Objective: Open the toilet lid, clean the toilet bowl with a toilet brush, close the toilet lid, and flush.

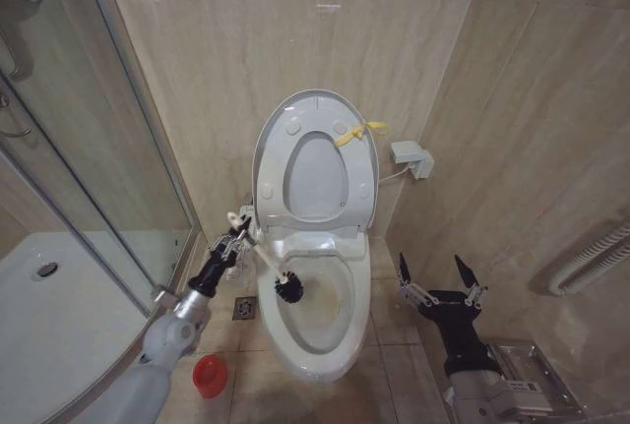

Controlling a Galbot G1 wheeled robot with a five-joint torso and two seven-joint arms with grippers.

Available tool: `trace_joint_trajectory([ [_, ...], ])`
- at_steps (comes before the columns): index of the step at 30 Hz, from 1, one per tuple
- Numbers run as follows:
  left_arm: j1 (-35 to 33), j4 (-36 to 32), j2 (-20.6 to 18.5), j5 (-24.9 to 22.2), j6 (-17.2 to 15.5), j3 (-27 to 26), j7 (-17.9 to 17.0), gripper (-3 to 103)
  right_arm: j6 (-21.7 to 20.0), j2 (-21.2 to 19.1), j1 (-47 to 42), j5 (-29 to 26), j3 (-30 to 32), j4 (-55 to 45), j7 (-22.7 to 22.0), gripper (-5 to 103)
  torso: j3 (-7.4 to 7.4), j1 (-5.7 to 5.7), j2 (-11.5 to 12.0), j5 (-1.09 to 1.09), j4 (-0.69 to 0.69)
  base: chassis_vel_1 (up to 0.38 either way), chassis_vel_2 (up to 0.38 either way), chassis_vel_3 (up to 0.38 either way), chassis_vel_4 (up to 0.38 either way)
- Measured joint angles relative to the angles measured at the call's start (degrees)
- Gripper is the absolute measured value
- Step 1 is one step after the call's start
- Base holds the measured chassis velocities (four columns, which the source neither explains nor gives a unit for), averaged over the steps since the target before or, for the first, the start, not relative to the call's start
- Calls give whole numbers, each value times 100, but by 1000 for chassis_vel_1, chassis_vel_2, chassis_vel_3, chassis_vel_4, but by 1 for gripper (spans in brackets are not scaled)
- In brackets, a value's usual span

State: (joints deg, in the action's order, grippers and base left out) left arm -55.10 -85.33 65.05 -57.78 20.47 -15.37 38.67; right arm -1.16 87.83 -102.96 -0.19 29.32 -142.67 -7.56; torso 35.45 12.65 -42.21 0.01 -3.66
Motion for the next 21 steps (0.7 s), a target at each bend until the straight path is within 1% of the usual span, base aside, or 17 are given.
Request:
trace_joint_trajectory([
  [1, 0, 0, 0, 0, 0, 0, 0, 22, 0, 0, 0, 0, 0, 0, 0, 100, 0, 0, 0, 0, 0, 0, 0, 0, 0],
  [4, 441, 609, 235, 170, 110, 406, -91, 22, 0, 0, 0, 0, 0, 0, 0, 100, 0, 0, 0, 1, 0, 0, 0, 0, 0],
  [5, 441, 609, 235, 170, 110, 406, -91, 22, 0, 0, 0, 0, 0, 0, 0, 100, 0, 0, 0, 1, 0, 0, 0, 0, 0],
  [6, 583, 811, 329, 226, 168, 542, -171, 22, 0, 0, 0, 0, 0, 0, 0, 100, 0, 0, 0, -1, -1, 0, 0, 0, 0],
  [8, 918, 1312, 578, 417, 386, 850, -375, 22, 0, 0, 0, 0, 0, 0, 0, 100, 0, 0, 0, -1, -2, 0, 0, 0, 0],
  [9, 918, 1312, 578, 417, 386, 850, -375, 22, 0, 0, 0, 0, 0, 0, 0, 100, 0, 0, 0, -1, -2, 0, 0, 0, 0],
  [11, 1156, 1675, 769, 600, 551, 1031, -530, 22, 0, 1, 0, 0, 0, 0, 0, 100, 0, 0, 0, 0, -3, 0, 0, 0, 0],
  [13, 1292, 1953, 900, 841, 690, 1135, -584, 22, 0, 0, 0, 0, 0, 0, 0, 100, 0, 0, 0, 0, -2, 0, 0, 0, 0],
  [14, 1292, 1953, 900, 841, 690, 1135, -584, 22, 0, 0, 0, 0, 0, 0, 0, 100, 0, 0, 0, 0, -2, 0, 0, 0, 0],
  [16, 1365, 2153, 1012, 1026, 786, 1251, -609, 22, 0, 1, 0, 0, 0, 0, 0, 100, 0, 0, 0, 1, 0, 0, 0, 0, 0],
  [21, 1348, 2219, 1216, 1117, 819, 1342, -728, 22, 0, 0, 0, 0, 0, 0, 0, 100, 0, 0, 0, 1, 0, 0, 0, 0, 0],
])
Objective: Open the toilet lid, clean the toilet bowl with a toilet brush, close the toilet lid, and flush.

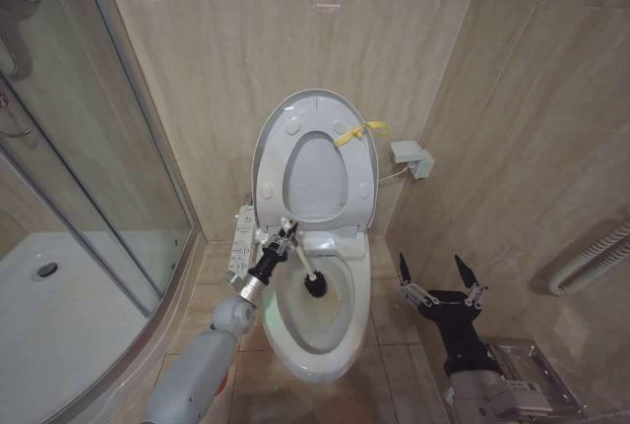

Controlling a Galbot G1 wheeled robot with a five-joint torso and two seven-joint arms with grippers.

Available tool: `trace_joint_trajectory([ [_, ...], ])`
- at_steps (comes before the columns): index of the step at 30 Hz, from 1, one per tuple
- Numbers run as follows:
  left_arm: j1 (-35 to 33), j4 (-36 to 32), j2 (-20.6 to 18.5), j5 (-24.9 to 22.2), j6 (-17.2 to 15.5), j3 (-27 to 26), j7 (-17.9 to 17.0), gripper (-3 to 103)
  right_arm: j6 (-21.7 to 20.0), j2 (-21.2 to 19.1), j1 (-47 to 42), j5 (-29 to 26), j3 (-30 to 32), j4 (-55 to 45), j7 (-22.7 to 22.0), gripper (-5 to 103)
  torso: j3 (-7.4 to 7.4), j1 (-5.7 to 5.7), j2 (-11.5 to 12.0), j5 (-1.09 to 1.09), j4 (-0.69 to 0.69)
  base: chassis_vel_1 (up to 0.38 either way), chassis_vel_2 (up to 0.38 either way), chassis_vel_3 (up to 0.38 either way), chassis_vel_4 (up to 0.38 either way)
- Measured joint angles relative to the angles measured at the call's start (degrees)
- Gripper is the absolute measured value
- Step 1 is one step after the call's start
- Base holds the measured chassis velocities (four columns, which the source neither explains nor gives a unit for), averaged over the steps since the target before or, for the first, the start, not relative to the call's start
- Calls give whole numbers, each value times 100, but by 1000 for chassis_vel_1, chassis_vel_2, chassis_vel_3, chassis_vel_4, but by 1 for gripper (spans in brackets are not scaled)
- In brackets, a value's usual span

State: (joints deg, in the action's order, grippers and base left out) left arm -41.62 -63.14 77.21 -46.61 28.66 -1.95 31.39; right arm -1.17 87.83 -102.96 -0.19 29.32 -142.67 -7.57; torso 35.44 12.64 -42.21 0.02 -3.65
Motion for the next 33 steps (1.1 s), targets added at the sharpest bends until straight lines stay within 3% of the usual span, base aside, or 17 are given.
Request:
trace_joint_trajectory([
  [6, 61, 308, 408, 136, 246, 16, -80, 22, 0, 0, 0, 0, 0, 0, 0, 100, 0, 0, 0, -1, -1, 0, 0, 0, 0],
  [16, 221, 853, 950, 283, 393, 5, 43, 22, 0, 0, 0, 0, 0, 0, 0, 100, 0, 0, 0, -1, -2, 0, 0, 0, 0],
  [24, 382, 2036, 1366, 1384, 1162, -425, 573, 22, 0, 1, 0, 0, 0, 0, 0, 100, -3, -3, -4, 2, -1, 0, 0, 0, 0],
  [29, 417, 2154, 1378, 1803, 1408, -745, 621, 22, 0, 0, 0, 0, 0, 0, 0, 100, -1, -3, -4, 2, 3, 0, 0, 0, 0],
  [33, 396, 1881, 1325, 1751, 1326, -698, 518, 22, 0, 0, 0, 0, -1, 0, 0, 100, 4, 4, 3, -10, -4, 0, 0, 0, 0],
])
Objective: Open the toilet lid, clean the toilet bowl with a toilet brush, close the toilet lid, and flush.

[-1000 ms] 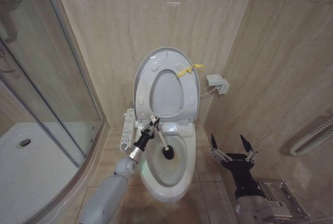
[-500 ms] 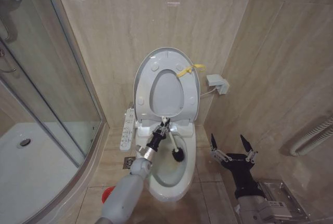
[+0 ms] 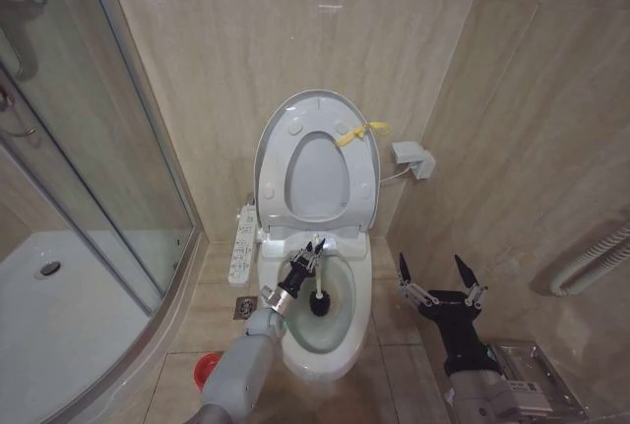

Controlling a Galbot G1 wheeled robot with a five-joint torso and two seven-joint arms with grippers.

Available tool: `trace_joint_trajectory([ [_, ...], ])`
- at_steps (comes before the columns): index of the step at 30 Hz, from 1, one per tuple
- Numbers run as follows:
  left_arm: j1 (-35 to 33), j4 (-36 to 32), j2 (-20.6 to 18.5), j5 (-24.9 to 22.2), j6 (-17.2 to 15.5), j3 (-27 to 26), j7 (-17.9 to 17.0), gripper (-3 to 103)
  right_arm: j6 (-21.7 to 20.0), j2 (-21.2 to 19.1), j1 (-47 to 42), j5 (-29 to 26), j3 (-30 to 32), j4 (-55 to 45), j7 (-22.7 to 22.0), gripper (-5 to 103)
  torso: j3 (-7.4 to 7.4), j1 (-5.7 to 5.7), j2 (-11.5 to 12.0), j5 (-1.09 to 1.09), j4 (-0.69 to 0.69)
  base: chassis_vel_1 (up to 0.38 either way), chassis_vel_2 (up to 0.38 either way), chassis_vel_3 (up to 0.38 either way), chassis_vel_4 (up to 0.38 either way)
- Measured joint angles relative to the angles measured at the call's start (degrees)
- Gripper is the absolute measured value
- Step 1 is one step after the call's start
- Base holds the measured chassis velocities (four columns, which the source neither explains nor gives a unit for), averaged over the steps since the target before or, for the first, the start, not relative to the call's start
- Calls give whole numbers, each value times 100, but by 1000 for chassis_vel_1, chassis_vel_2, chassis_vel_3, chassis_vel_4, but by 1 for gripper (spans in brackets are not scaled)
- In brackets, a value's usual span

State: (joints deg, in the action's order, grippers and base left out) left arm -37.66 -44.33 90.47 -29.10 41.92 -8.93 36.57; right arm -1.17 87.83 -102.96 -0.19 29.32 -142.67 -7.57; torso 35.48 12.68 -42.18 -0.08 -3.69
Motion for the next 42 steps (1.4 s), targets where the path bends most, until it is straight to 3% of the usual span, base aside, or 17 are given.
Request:
trace_joint_trajectory([
  [3, -57, -301, -57, -200, -154, 121, -126, 22, 0, 0, 0, 0, 1, 0, 0, 100, -2, -1, -1, 7, -1, 0, 0, 0, 0],
  [7, -337, -1242, -359, -843, -751, 676, -586, 22, 0, 0, 0, 0, 1, 0, 0, 100, -3, -3, -2, 9, 3, 0, 0, 0, 0],
  [10, -398, -1482, -420, -893, -868, 792, -720, 22, 0, 0, 0, 0, 0, 0, 0, 100, -3, -4, -2, 7, 3, 0, 0, 0, 0],
  [15, -428, -1662, -459, -586, -909, 853, -800, 22, 0, 0, 0, 0, 1, 0, 0, 100, -3, -4, -2, 8, 1, 0, 0, 0, 0],
  [18, -645, -2057, -635, -543, -1117, 943, -876, 22, 0, -1, 0, 0, 0, 0, 0, 100, -3, -3, -3, 7, 1, 0, 0, 0, 0],
  [23, -949, -2415, -812, -692, -1259, 933, -1024, 22, 0, 0, 0, 0, 0, 0, 0, 100, -4, -4, -3, 8, 3, 0, 0, 0, 0],
  [29, -1639, -3144, -1056, -1196, -1514, 669, -1450, 22, 0, -1, 0, 0, 1, 0, 0, 100, -4, -4, -4, 7, 3, 0, 0, 0, 0],
  [42, -3370, -4332, -1298, -1204, -1595, 110, -1592, 22, 0, -1, 0, 0, 0, 0, 0, 100, -4, -4, -4, 9, 4, 0, 0, 0, 0],
])
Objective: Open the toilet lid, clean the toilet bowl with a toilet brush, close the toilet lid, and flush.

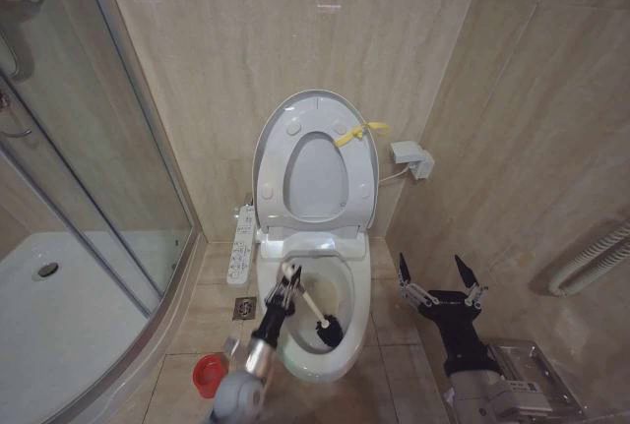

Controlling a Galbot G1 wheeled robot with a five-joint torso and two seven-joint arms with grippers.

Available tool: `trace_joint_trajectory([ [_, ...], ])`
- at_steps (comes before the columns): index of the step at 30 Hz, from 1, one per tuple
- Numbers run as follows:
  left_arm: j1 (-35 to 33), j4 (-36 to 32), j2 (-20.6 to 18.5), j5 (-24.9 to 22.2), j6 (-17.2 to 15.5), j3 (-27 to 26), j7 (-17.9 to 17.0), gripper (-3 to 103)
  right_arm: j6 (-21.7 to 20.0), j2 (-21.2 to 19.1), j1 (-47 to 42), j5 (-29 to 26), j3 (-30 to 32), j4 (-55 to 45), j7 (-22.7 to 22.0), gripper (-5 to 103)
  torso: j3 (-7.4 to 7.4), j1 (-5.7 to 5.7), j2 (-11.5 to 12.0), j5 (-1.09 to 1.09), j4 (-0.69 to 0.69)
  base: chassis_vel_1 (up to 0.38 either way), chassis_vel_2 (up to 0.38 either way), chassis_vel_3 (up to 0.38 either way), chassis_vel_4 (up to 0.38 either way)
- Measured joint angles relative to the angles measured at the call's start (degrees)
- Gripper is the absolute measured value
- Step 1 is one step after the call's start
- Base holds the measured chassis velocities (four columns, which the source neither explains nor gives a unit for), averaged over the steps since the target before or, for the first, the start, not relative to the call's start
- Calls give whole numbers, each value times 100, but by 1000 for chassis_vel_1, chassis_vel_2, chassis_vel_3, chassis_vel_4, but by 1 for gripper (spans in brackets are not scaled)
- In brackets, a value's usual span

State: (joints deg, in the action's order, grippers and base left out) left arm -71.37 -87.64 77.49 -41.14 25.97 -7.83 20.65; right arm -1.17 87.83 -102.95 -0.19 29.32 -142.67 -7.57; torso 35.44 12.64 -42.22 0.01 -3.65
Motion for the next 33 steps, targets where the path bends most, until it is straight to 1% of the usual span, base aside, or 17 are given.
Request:
trace_joint_trajectory([
  [3, -466, -280, 69, -19, -3, -198, -2, 22, 0, 0, 0, 0, 0, 0, 0, 100, 0, 0, 0, -1, -1, 0, 0, 0, 0],
  [6, -570, -364, 81, -91, -11, -261, -9, 22, 0, 0, 0, 0, 0, 0, 0, 100, 0, 0, 0, -1, -2, 0, 0, 0, 0],
  [9, -526, -370, 75, -215, -50, -286, -50, 22, 0, 0, 0, 0, 0, 0, 0, 100, 0, 0, 0, -1, -2, 0, 0, 0, 0],
  [12, -317, -311, 82, -524, -145, -278, -203, 22, 0, 0, 0, 0, 0, 0, 0, 100, 0, 0, 0, -1, -3, 0, 0, 0, 0],
  [13, -317, -311, 82, -524, -145, -278, -203, 22, 0, 0, 0, 0, 0, 0, 0, 100, 0, 0, 0, -1, -3, 0, 0, 0, 0],
  [15, -115, -94, 88, -528, -153, -272, -199, 22, 0, 0, 0, 0, 0, 0, 0, 100, 1, 0, 0, -2, -2, 0, 0, 0, 0],
  [17, 147, 302, 90, -238, -76, -277, -64, 22, 0, 0, 0, 0, 0, 0, 0, 100, 1, 0, 0, -1, -2, 0, 0, 0, 0],
  [18, 147, 302, 90, -238, -76, -277, -64, 22, 0, 0, 0, 0, 0, 0, 0, 100, 1, 0, 0, -1, -2, 0, 0, 0, 0],
  [21, 507, 864, 84, 314, 115, -271, 169, 22, 0, 0, 0, 0, 0, 0, 0, 100, 2, 1, 1, -2, -1, 0, 0, 0, 0],
  [22, 507, 864, 84, 314, 115, -271, 169, 22, 0, 0, 0, 0, 0, 0, 0, 100, 2, 1, 1, -2, -1, 0, 0, 0, 0],
  [26, 772, 1044, 140, 598, 182, -248, 225, 22, 0, 0, 0, 0, 0, 0, 0, 100, 1, 1, 1, -1, -1, 0, 0, 0, 0],
  [28, 847, 1075, 155, 612, 183, -233, 216, 22, 0, 0, 0, 0, 0, 0, 0, 100, 1, 1, 1, -1, -2, 0, 0, 0, 0],
  [30, 984, 1100, 158, 410, 147, -143, 176, 22, 0, 0, 0, 0, 0, 0, 0, 100, 1, 1, 1, 0, -1, 0, 0, 0, 0],
  [31, 1051, 1099, 158, 168, 101, -68, 137, 22, 0, 0, 0, 0, 0, 0, 0, 100, 1, 1, 1, -1, -1, 0, 0, 0, 0],
  [32, 1051, 1099, 158, 168, 101, -68, 137, 22, 0, 0, 0, 0, 0, 0, 0, 100, 1, 1, 1, -1, -1, 0, 0, 0, 0],
  [33, 1131, 1088, 165, -155, 43, 13, 94, 22, 0, 0, 0, 0, 0, 0, 0, 100, 2, 1, 1, -1, -1, 0, 0, 0, 0],
])
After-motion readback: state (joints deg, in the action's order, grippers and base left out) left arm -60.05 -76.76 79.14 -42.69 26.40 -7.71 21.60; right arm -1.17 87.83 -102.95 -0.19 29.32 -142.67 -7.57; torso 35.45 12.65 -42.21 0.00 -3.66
